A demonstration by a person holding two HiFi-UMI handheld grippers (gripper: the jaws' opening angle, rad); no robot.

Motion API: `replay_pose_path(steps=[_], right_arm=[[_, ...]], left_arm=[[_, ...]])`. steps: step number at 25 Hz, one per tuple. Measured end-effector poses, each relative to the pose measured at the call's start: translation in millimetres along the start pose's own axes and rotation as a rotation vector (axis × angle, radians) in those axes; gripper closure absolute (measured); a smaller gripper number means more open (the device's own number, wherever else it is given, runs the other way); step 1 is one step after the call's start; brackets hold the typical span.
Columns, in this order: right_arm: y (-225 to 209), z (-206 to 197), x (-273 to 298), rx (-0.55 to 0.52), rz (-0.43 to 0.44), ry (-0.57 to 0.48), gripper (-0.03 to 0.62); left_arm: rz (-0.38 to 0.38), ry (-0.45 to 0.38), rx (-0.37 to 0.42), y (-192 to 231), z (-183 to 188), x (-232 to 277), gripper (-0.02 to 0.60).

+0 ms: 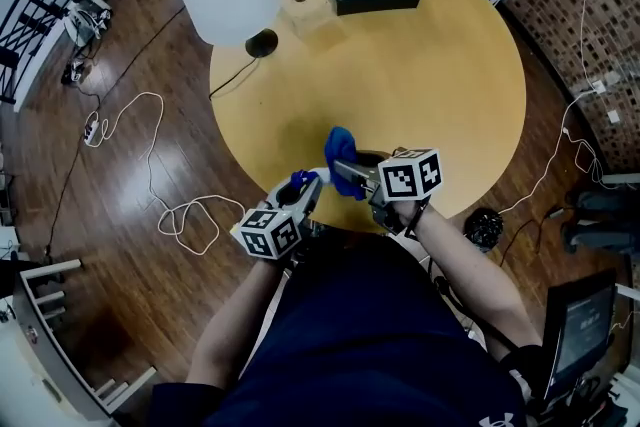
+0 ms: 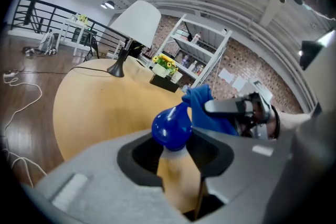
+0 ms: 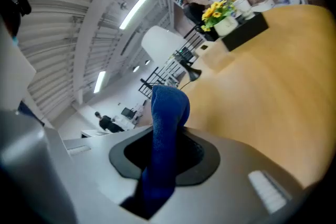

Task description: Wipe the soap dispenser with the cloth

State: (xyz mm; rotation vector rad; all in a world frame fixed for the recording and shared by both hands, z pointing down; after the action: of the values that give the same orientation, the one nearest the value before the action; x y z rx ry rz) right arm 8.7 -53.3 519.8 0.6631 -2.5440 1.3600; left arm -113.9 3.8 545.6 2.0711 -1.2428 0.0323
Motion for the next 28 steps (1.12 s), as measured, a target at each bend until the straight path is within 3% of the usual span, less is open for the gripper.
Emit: replay_pose_path(steps=[3, 15, 21, 24, 28], right_arm=[[9.0, -6.6, 18.0, -0.005, 0.071, 0.093, 0.496], [-93.9, -61.2, -19.2, 0.207, -0.138, 0.121, 0.497], [-117.8, -82.7, -35.4, 0.213, -0.229, 0.134, 0.497], [-112.9, -77.1, -49.4, 0.204, -0.26, 0.071, 0.496], [-109.2, -67.4, -77.4, 0.22, -0.3, -0.021, 0.497]], left_arm=[[-0.004, 0.004, -0.003, -1.6, -2.3, -2.1, 0.445], [-0.031, 0.036, 0.071, -15.1, 0.8, -2.9, 0.446], [-0.02, 0.075, 0.091, -20.9, 0.7, 1.2, 0.446], [-0.016, 0.168, 0.246, -30.1, -1.7, 11.2, 0.448], [-0.108, 0.361, 0.626, -63.2, -4.0, 40.3, 0.448]])
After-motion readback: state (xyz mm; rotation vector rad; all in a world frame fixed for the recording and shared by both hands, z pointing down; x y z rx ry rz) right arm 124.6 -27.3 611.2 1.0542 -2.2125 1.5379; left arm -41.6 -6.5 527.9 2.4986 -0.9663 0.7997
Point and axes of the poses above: the fingertips, and each gripper's own axes: x forward along the fingers, y to its left, z out of its top, the point moved 5 cm from there along -x, backward along the fingers, and after that the axes turned 5 degrees about -y, right-handed, at the moved point
